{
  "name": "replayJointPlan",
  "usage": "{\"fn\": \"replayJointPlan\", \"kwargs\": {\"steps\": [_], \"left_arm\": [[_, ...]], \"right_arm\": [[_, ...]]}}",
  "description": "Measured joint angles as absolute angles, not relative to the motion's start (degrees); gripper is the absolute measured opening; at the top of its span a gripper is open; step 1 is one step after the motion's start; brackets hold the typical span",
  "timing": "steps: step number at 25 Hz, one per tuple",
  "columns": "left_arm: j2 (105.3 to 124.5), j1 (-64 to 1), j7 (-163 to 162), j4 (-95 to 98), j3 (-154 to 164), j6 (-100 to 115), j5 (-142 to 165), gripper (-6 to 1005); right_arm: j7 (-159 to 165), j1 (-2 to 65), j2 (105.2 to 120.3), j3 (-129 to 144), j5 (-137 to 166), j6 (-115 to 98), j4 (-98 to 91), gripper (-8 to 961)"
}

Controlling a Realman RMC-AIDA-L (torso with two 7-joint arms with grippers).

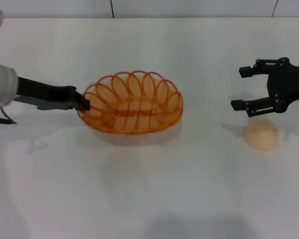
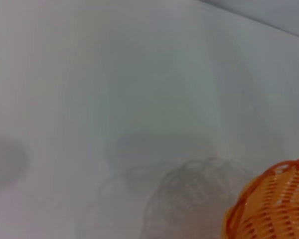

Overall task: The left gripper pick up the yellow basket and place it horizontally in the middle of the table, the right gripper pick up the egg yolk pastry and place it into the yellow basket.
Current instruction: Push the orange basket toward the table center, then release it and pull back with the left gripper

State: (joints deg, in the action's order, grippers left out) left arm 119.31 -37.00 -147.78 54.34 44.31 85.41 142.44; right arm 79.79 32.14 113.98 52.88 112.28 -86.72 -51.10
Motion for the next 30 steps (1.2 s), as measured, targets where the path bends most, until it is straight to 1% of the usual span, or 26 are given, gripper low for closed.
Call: {"fn": "replayJointPlan", "kwargs": {"steps": [11, 27, 30], "left_arm": [[119.27, -38.7, -155.1, 52.5, 55.2, 80.8, 140.1, 71], [119.48, -38.8, -160.3, 51.0, 63.0, 76.7, 133.9, 71], [119.37, -38.8, -160.6, 51.0, 63.0, 76.5, 133.9, 95]], "right_arm": [[78.2, 32.4, 114.68, 53.2, 112.2, -86.5, -51.2, 777], [77.2, 32.1, 114.93, 53.3, 112.2, -86.4, -51.1, 767], [77.0, 32.0, 114.95, 53.3, 112.2, -86.4, -50.9, 765]]}}
